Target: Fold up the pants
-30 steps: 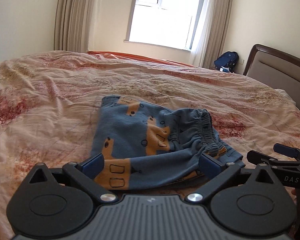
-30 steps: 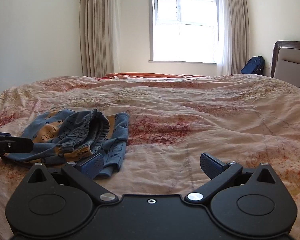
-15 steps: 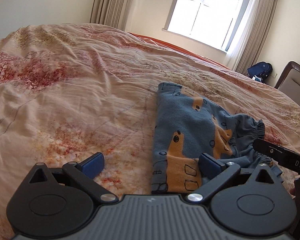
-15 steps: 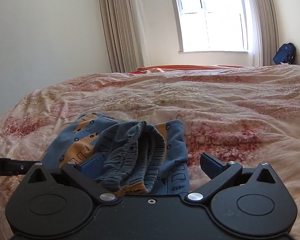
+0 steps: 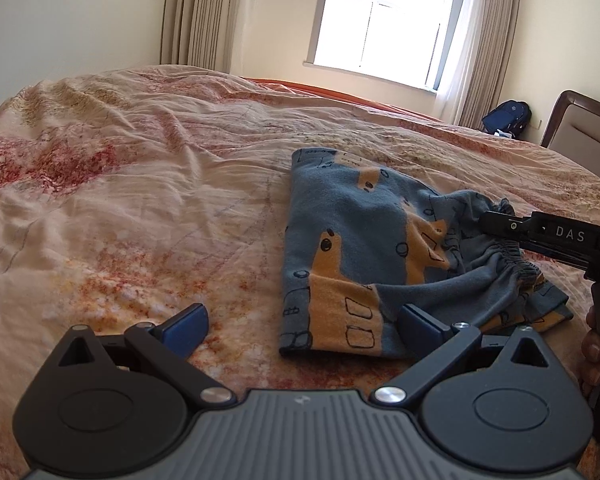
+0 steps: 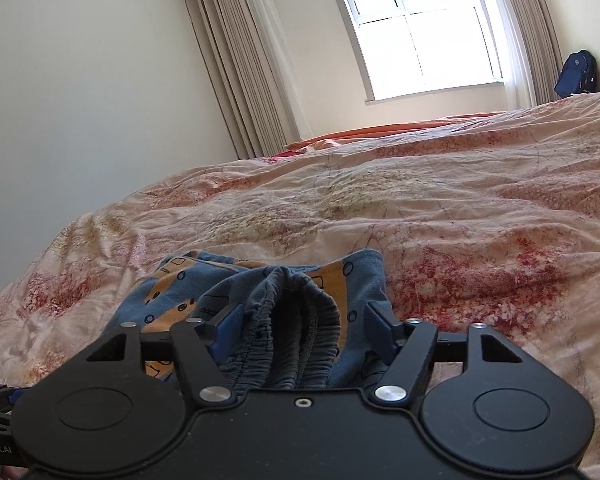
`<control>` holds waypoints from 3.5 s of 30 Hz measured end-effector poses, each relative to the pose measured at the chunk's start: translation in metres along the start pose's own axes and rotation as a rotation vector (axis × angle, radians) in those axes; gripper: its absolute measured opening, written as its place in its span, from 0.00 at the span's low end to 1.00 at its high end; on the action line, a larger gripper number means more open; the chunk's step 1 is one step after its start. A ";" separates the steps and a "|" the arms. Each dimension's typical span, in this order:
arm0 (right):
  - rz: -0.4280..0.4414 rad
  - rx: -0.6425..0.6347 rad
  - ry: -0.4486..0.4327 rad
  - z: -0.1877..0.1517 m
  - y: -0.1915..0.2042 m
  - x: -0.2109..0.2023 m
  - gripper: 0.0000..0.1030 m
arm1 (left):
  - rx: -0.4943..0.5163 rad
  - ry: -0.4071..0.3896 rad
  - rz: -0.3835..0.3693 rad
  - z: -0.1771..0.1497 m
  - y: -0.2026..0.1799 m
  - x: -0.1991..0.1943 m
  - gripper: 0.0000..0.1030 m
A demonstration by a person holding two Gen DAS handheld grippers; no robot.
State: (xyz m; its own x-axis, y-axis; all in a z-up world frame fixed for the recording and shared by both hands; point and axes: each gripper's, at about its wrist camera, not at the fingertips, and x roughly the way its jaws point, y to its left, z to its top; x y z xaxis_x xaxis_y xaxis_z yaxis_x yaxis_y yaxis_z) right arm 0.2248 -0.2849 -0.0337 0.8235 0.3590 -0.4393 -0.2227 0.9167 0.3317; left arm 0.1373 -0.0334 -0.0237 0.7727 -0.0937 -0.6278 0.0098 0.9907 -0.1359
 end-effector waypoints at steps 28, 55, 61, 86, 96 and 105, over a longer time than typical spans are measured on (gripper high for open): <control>-0.174 -0.015 -0.026 -0.004 -0.001 -0.032 0.41 | -0.073 0.015 -0.049 0.014 0.010 -0.002 1.00; -0.200 -0.060 -0.056 -0.009 0.009 -0.047 1.00 | -0.047 -0.008 -0.151 0.064 0.011 0.015 1.00; -0.236 -0.094 0.006 0.016 -0.010 0.000 1.00 | -0.013 0.044 -0.092 0.087 0.003 0.075 1.00; -0.236 -0.018 0.029 -0.047 -0.005 -0.060 1.00 | 0.014 -0.038 -0.074 -0.005 0.009 0.012 0.99; -0.268 -0.108 -0.054 -0.078 0.007 -0.067 1.00 | 0.033 -0.084 -0.088 -0.018 0.011 0.009 0.99; -0.262 -0.102 -0.062 -0.078 0.005 -0.067 1.00 | 0.035 -0.090 -0.088 -0.020 0.012 0.009 0.99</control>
State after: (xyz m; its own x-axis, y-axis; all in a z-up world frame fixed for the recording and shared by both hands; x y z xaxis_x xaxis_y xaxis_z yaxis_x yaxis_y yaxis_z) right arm 0.1276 -0.2911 -0.0674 0.8897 0.0988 -0.4457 -0.0467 0.9909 0.1263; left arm 0.1320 -0.0248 -0.0462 0.8217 -0.1730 -0.5430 0.1014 0.9820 -0.1594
